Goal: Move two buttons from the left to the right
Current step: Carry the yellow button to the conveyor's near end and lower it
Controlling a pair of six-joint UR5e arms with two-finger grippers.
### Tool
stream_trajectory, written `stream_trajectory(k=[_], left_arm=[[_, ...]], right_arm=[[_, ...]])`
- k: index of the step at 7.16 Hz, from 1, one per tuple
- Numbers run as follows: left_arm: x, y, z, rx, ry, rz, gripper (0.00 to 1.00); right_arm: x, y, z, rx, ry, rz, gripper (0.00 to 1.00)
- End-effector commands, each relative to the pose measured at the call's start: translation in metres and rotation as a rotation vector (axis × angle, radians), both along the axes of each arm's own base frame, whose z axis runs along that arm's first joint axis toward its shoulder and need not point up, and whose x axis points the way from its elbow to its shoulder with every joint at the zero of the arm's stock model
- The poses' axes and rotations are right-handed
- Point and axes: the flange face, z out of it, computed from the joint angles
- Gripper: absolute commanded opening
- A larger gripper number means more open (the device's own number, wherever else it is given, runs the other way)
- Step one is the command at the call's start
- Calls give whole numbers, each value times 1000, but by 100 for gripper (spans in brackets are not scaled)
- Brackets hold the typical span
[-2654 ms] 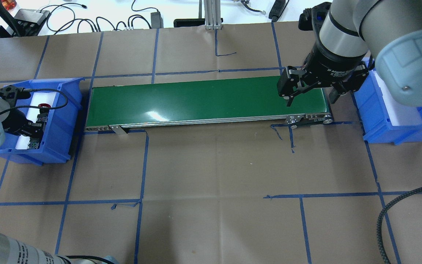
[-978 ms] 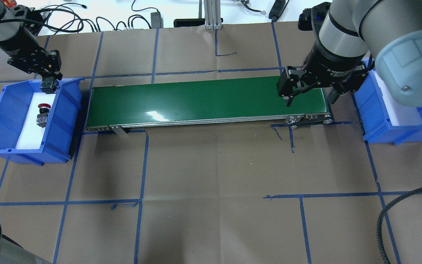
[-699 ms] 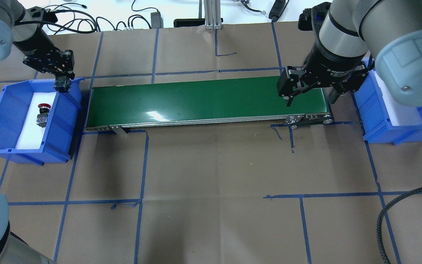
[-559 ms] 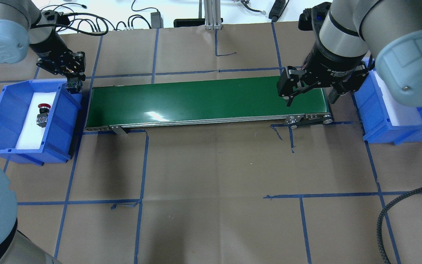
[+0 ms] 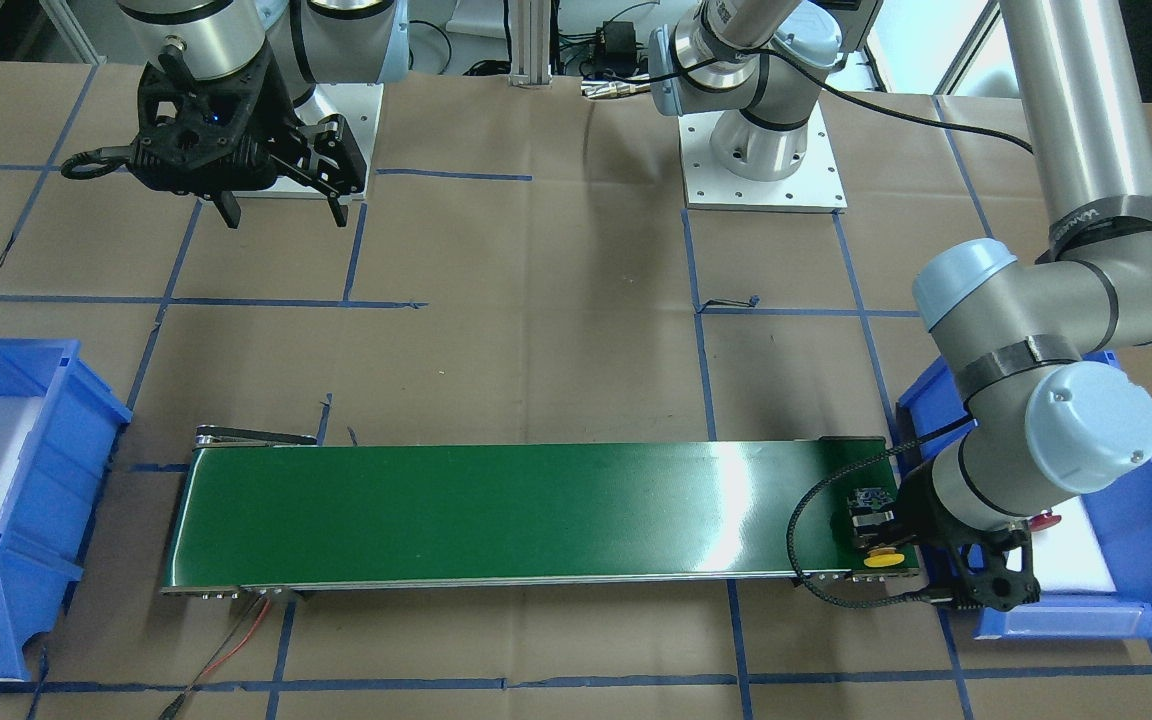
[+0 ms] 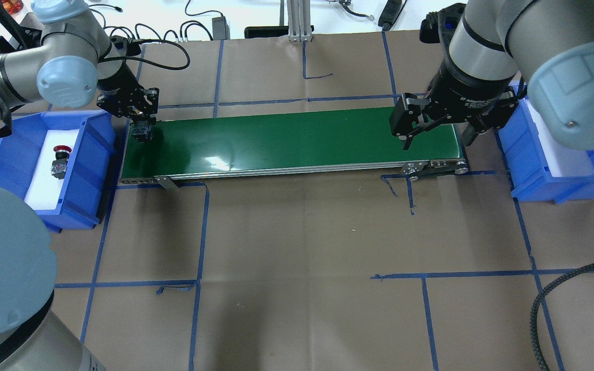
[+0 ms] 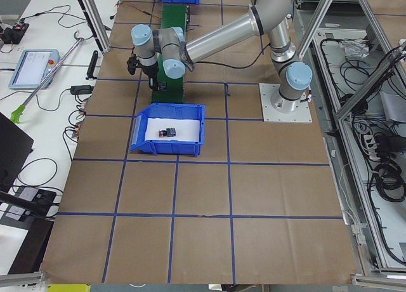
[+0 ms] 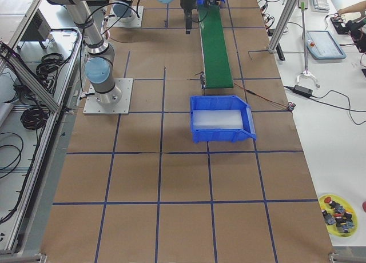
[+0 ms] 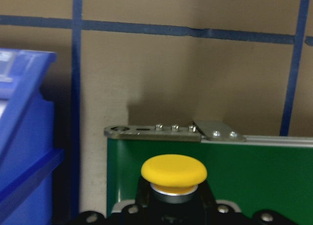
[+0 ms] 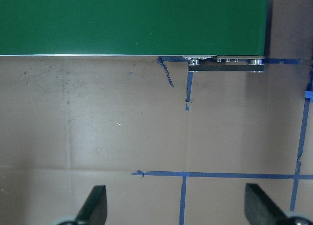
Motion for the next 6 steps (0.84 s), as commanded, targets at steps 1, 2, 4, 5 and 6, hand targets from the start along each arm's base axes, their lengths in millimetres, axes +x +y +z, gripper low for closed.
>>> stream_trajectory(k=[1,2,4,5,6], left_arm=[[-17,13,-4,16,-4,-2,4],[-19,20,-11,29,-1,4,4],[-19,20,-14,32,0,5,37],[-18,14,-3,9,-7,6,96],[-17,11,6,-8,-10,6,99]], right_arm=[[0,0,0,2,0,0,100],[0,0,0,-1,0,0,100],[0,0,0,1,0,0,100],[0,0,0,1,0,1,100],[0,0,0,-1,0,0,100]])
